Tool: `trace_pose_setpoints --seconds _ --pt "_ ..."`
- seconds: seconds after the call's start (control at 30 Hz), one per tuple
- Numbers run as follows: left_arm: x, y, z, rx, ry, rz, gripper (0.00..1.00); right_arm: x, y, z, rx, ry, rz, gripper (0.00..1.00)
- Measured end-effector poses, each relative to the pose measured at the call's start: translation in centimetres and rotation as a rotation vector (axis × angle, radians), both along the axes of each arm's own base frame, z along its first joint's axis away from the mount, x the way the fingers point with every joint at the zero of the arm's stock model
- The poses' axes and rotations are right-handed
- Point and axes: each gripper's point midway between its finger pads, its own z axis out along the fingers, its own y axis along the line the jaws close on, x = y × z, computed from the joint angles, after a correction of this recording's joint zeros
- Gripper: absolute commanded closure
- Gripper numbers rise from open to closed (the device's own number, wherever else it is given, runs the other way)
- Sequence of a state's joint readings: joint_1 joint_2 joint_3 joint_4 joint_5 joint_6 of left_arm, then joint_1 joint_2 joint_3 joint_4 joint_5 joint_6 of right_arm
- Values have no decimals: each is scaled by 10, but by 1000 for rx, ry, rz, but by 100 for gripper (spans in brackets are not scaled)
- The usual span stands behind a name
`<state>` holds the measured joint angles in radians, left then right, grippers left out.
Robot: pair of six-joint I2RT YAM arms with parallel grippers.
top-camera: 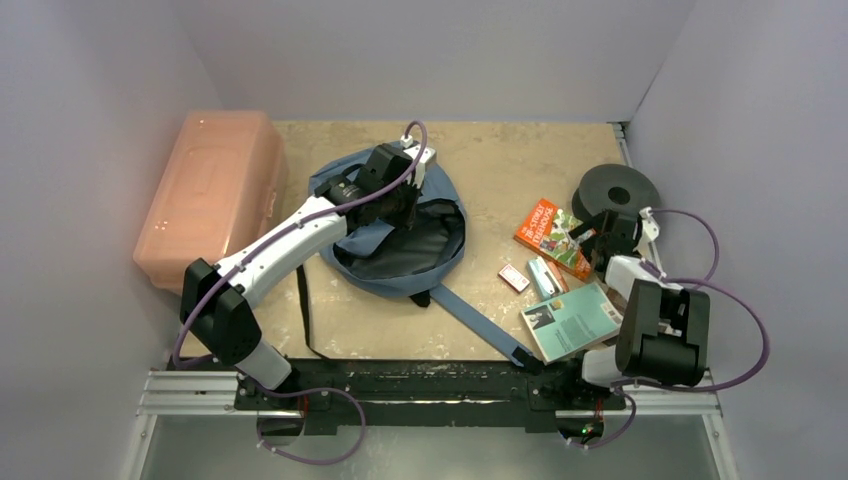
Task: Pack the student bag
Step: Move the book to the center of the board.
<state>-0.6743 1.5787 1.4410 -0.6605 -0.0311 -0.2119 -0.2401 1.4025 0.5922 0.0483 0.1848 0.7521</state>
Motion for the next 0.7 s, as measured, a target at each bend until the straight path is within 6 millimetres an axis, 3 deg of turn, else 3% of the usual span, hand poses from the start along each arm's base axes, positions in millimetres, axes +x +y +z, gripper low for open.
trace_pose_setpoints --seconds 0.07,0.13,0.27,0.33,0.4,0.53,0.6,0.7 --pt "0 -1 0 -6 4 3 84 8 13 0 24 -20 59 9" --pt "-1 -1 0 -10 7 3 74 18 40 2 51 -48 154 9" --pt "-8 -1 0 -31 11 -11 50 38 136 21 132 -158 470 6" --pt "-14 -1 3 -52 15 -17 44 40 171 34 168 -205 585 3" --pt "-17 -6 12 -96 12 -25 42 48 177 47 164 -233 605 2" --pt "-19 -30 34 -240 32 -43 33 75 161 75 131 -293 570 2" --pt "-15 -49 47 -338 63 -41 31 94 154 87 117 -318 555 2" --pt "3 -87 61 -486 127 -23 28 117 149 88 104 -317 557 9"
